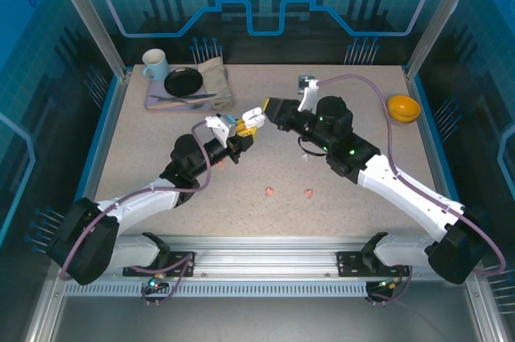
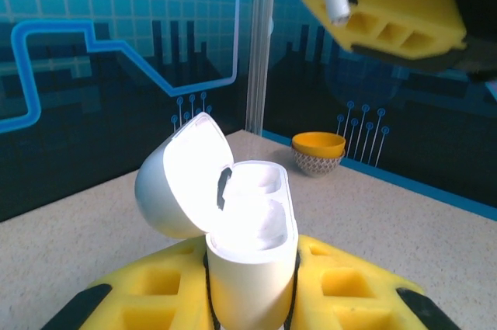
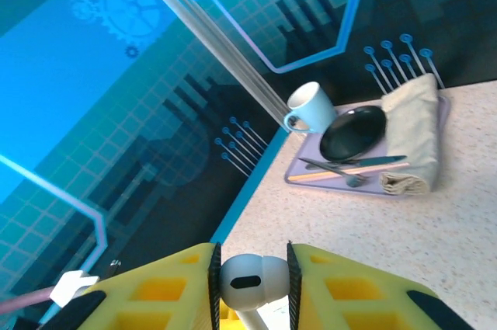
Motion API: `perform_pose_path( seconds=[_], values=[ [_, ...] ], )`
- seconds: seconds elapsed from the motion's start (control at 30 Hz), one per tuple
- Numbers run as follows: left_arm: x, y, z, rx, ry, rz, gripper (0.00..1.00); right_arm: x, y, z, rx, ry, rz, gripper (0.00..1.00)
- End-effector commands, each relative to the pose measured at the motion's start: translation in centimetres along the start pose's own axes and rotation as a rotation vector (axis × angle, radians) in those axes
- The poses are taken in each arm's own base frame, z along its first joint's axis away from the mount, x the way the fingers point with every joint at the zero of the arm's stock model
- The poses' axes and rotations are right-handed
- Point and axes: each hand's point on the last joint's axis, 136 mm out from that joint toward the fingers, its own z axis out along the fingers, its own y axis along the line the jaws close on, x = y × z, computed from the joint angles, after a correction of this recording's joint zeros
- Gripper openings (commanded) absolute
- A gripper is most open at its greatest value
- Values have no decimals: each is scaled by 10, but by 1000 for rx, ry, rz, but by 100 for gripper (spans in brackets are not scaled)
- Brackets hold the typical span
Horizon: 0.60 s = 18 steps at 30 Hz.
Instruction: Insert wireless bluetooth earbuds into charging case
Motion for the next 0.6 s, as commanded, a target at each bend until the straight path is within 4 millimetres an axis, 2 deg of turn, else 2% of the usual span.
perform_pose_path(
  seconds=[0.0,0.33,0.57],
  values=[
    [-27,-3,11,-23,-69,83,0,-19,25,-4,-79,-107,-32,28],
    [-37,0,28,-175,-80,207,0,-18,26,-4,-22,-167,-39,28],
    [-42,8,32,-242,-114,205,0,-13,23,-6,15,-178,-59,27]
  ],
)
